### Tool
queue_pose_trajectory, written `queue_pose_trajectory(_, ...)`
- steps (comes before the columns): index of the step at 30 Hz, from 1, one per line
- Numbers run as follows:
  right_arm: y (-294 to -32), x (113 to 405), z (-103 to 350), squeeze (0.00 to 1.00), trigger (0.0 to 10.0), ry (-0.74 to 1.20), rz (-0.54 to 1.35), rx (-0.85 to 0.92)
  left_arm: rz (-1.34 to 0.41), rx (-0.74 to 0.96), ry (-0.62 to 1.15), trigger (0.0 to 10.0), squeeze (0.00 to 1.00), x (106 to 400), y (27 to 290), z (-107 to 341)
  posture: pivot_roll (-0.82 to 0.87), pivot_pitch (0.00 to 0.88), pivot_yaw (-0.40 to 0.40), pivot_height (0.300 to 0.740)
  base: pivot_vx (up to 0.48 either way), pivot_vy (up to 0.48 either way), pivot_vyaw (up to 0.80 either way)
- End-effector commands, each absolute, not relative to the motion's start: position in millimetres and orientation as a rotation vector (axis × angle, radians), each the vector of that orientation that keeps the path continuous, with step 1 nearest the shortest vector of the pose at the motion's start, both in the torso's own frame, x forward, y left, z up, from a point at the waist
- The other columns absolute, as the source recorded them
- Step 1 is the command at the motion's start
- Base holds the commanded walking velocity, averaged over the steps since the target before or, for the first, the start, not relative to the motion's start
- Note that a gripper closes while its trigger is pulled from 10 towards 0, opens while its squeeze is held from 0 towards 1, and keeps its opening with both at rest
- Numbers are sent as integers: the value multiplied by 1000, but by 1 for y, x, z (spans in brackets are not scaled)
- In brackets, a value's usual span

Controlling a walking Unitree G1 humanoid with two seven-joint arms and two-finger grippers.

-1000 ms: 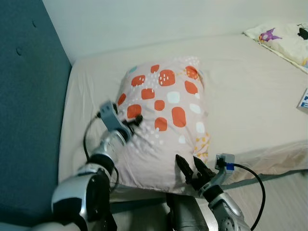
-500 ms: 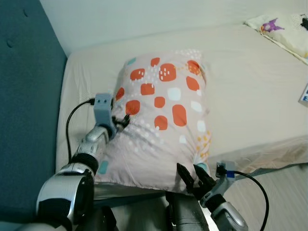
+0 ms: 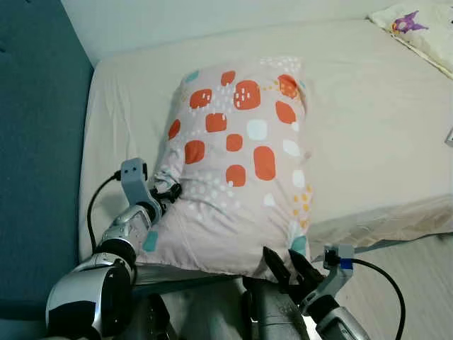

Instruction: Clean up the room

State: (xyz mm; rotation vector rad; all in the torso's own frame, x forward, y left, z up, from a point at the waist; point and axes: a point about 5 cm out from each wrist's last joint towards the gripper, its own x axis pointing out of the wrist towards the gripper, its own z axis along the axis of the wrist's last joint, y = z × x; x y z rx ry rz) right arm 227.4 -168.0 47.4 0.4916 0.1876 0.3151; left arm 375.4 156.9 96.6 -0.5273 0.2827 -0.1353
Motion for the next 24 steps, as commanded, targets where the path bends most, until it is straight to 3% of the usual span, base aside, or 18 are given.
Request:
queue_pose_trajectory(1,-166,220,38,0,10000,246,304,514,-138,-642,391,10000,1000,360,147,69,-313,393,37,580,0,0,0)
queue_pose_trajectory(4,-167,221,43,0,10000,245,299,510,-340,-987,389,10000,1000,351,108,66,-313,392,37,580,0,0,0)
queue_pose_trajectory(9,-169,222,44,0,10000,249,296,506,-551,-1145,392,10000,1000,338,74,65,-314,382,33,580,0,0,0)
queue_pose_trajectory(13,-171,223,45,0,10000,248,293,501,-617,-1196,392,10000,1000,332,61,65,-313,371,38,580,0,0,0)
queue_pose_trajectory(14,-172,223,46,0,10000,246,290,499,-641,-1204,389,4588,1000,330,55,65,-311,367,39,580,0,0,0)
queue_pose_trajectory(15,-173,224,46,0,10000,246,288,498,-657,-1207,387,4588,1000,329,52,65,-308,362,41,580,0,0,0)
queue_pose_trajectory(16,-173,225,46,0,10000,246,286,497,-665,-1212,384,0,1000,328,49,65,-305,355,46,580,0,0,0)
queue_pose_trajectory(22,-173,228,46,0,10000,244,284,495,-678,-1226,363,0,1000,330,46,69,-293,339,54,580,0,0,0)
queue_pose_trajectory(23,-172,230,46,0,10000,242,284,494,-678,-1220,345,0,725,333,45,74,-290,335,54,580,0,0,0)
queue_pose_trajectory(24,-172,230,46,0,10000,242,284,494,-678,-1220,345,0,725,333,45,74,-290,335,54,580,0,0,0)
